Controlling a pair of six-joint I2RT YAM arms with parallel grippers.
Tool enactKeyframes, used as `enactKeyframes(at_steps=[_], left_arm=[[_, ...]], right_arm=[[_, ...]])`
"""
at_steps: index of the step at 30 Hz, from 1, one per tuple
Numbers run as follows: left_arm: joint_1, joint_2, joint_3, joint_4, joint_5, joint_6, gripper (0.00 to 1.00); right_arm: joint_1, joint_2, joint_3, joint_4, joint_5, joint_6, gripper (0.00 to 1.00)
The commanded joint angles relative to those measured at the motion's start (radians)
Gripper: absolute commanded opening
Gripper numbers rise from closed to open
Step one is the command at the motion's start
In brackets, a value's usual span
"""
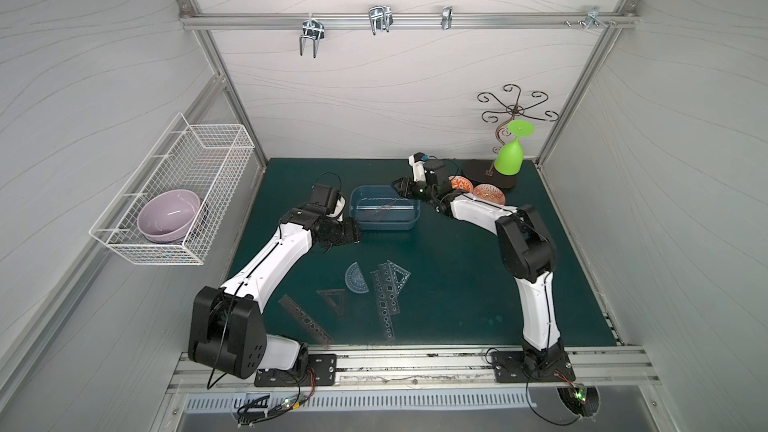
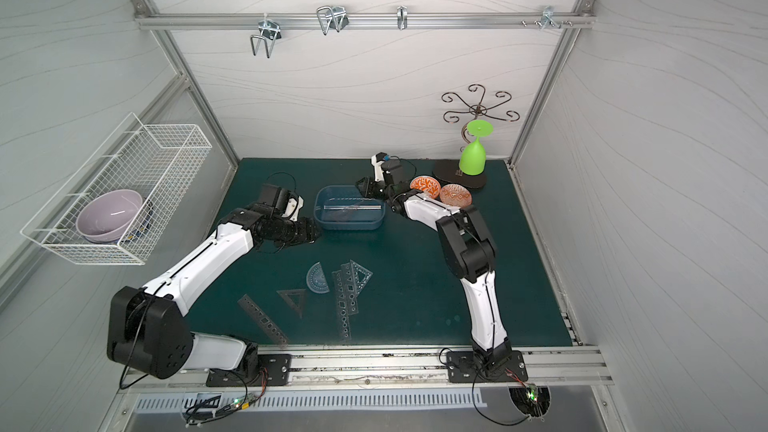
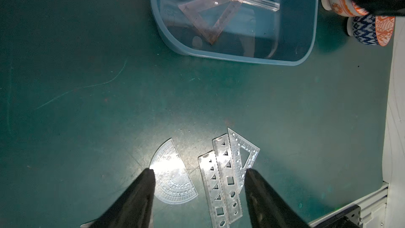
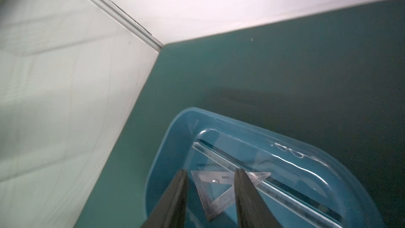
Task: Put the scattered rulers into the storage box
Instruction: Place the ruler in the storage box.
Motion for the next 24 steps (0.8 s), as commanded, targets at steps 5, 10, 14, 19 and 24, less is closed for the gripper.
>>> enactKeyframes(at_steps=[5, 10, 14, 19, 24], left_arm=[[-0.018, -0.057, -0.035, 0.025, 0.031, -0.038, 0.69], [-0.058, -0.086, -0.072, 0.021, 0.007, -0.054, 0.68], [-0.089, -0.103, -0.1, 0.039, 0.0, -0.074, 0.68], [-0.115, -0.1, -0.111, 0.082, 0.017, -0.099, 0.7], [-0.122, -0.072, -0.106, 0.089, 0.012, -0.106, 0.69]], right_arm=[[0.03, -0.333, -0.253, -0.108, -0.027, -0.103, 0.4], [0.085, -0.545, -0.486, -0.223, 0.036, -0.189, 0.4], [0.134, -0.653, -0.63, -0.265, 0.058, -0.204, 0.38], [0.166, -0.696, -0.735, -0.266, 0.057, -0.201, 0.37], [0.175, -0.677, -0.748, -0.271, 0.045, -0.215, 0.35]])
